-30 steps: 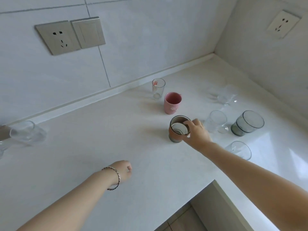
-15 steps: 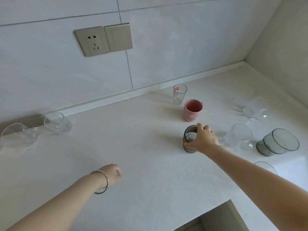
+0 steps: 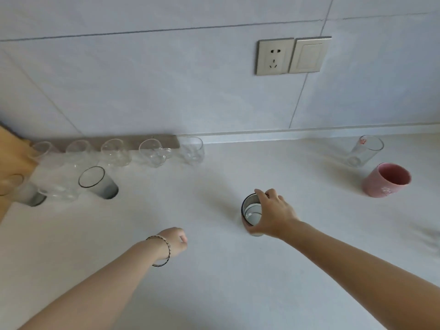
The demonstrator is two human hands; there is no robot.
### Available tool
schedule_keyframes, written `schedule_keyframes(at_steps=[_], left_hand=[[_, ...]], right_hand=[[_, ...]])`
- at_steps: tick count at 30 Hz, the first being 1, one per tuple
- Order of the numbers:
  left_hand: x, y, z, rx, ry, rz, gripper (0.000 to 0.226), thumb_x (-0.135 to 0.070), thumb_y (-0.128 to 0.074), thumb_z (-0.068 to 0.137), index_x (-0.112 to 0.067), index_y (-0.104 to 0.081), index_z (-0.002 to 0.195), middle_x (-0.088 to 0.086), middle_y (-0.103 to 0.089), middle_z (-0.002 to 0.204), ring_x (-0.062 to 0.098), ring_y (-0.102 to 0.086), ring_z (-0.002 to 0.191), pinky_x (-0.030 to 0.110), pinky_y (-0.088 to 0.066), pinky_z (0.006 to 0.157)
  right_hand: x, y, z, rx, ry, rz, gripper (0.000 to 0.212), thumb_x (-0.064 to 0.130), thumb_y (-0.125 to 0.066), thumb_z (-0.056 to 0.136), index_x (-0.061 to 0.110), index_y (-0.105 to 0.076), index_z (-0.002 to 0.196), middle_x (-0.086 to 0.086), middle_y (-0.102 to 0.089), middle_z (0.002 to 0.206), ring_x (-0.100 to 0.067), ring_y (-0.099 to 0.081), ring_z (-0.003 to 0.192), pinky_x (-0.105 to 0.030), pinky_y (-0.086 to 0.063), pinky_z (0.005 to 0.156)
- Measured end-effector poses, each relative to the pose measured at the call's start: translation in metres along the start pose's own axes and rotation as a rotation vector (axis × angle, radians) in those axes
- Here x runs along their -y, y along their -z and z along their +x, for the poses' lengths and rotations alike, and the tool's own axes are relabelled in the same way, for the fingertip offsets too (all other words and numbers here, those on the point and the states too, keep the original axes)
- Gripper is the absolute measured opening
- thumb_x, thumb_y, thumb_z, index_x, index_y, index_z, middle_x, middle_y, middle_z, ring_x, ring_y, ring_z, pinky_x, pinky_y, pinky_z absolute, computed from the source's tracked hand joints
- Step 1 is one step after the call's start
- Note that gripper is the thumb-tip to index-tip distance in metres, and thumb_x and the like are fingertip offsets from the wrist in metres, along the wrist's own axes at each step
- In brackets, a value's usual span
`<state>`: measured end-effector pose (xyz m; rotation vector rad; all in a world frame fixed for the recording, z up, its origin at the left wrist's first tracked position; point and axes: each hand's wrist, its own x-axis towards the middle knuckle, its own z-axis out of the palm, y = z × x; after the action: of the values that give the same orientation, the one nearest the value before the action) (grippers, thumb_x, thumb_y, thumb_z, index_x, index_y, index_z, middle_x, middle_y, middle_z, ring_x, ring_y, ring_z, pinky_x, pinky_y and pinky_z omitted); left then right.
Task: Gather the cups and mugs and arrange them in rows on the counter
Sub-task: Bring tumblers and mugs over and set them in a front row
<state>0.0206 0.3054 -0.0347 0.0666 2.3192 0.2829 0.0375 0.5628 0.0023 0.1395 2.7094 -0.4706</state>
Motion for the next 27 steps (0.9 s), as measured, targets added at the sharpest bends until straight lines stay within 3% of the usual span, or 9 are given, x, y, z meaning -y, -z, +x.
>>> schedule_keyframes(at_steps=[4, 7, 12, 14, 21, 25, 27], left_hand=[[0.077, 0.019, -0.009, -0.016, 0.072, -0.040, 0.007, -0.019, -0.045, 0.090, -0.023, -0.050, 0.090, -0.001, -0.055, 0.106, 0.016, -0.051, 0.096, 0.023, -0.039, 0.083], [0.133, 0.034, -0.012, -0.006, 0.124, -0.064, 0.020, -0.019, -0.044, 0.090, -0.018, -0.059, 0.103, 0.003, -0.058, 0.124, 0.019, -0.055, 0.105, 0.025, -0.042, 0.092], [0.208, 0.059, -0.006, -0.004, 0.134, -0.112, 0.024, -0.018, -0.042, 0.091, -0.016, -0.059, 0.109, 0.004, -0.057, 0.126, 0.018, -0.053, 0.103, 0.021, -0.038, 0.084], [0.231, 0.066, -0.002, -0.014, 0.120, -0.128, 0.014, -0.018, -0.043, 0.091, -0.020, -0.055, 0.099, 0.004, -0.058, 0.126, 0.015, -0.048, 0.095, 0.019, -0.035, 0.080], [0.265, 0.075, 0.017, -0.019, 0.057, -0.139, 0.005, -0.019, -0.044, 0.091, -0.022, -0.048, 0.091, 0.005, -0.058, 0.116, 0.014, -0.045, 0.089, 0.019, -0.034, 0.078], [0.256, 0.074, 0.025, 0.016, 0.029, -0.129, 0.025, -0.021, -0.043, 0.092, -0.016, -0.058, 0.111, 0.003, -0.057, 0.123, 0.016, -0.048, 0.094, 0.023, -0.039, 0.085], [0.246, 0.075, 0.029, 0.029, 0.028, -0.113, 0.029, -0.022, -0.043, 0.092, -0.015, -0.057, 0.116, 0.003, -0.056, 0.126, 0.019, -0.054, 0.107, 0.024, -0.041, 0.093]], right_hand=[[0.089, -0.015, 0.025, 0.016, 0.080, -0.014, 0.097, 0.052, -0.071, 0.068, 0.023, -0.021, 0.146, -0.004, -0.037, 0.137, -0.026, -0.044, 0.124, -0.033, -0.042, 0.101], [0.155, -0.028, 0.045, 0.035, 0.106, -0.019, 0.097, 0.050, -0.073, 0.068, 0.022, -0.022, 0.146, -0.005, -0.037, 0.137, -0.027, -0.044, 0.124, -0.034, -0.042, 0.101], [0.248, -0.045, 0.093, 0.041, 0.106, -0.011, 0.094, 0.046, -0.074, 0.068, 0.020, -0.025, 0.144, -0.007, -0.038, 0.136, -0.029, -0.044, 0.125, -0.036, -0.042, 0.100], [0.275, -0.051, 0.112, 0.022, 0.084, 0.022, 0.095, 0.046, -0.075, 0.068, 0.019, -0.024, 0.144, -0.008, -0.037, 0.136, -0.030, -0.043, 0.127, -0.037, -0.042, 0.101], [0.318, -0.069, 0.157, -0.053, -0.031, 0.034, 0.094, 0.047, -0.075, 0.070, 0.016, -0.023, 0.143, -0.011, -0.037, 0.136, -0.031, -0.041, 0.125, -0.037, -0.043, 0.097], [0.323, -0.073, 0.163, -0.055, -0.056, 0.038, 0.107, 0.051, -0.073, 0.071, 0.012, -0.010, 0.148, -0.011, -0.035, 0.141, -0.029, -0.039, 0.130, -0.037, -0.042, 0.100], [0.317, -0.076, 0.158, -0.062, -0.086, 0.092, 0.116, 0.053, -0.073, 0.072, 0.009, 0.001, 0.150, -0.011, -0.034, 0.142, -0.027, -0.038, 0.133, -0.035, -0.041, 0.102]])
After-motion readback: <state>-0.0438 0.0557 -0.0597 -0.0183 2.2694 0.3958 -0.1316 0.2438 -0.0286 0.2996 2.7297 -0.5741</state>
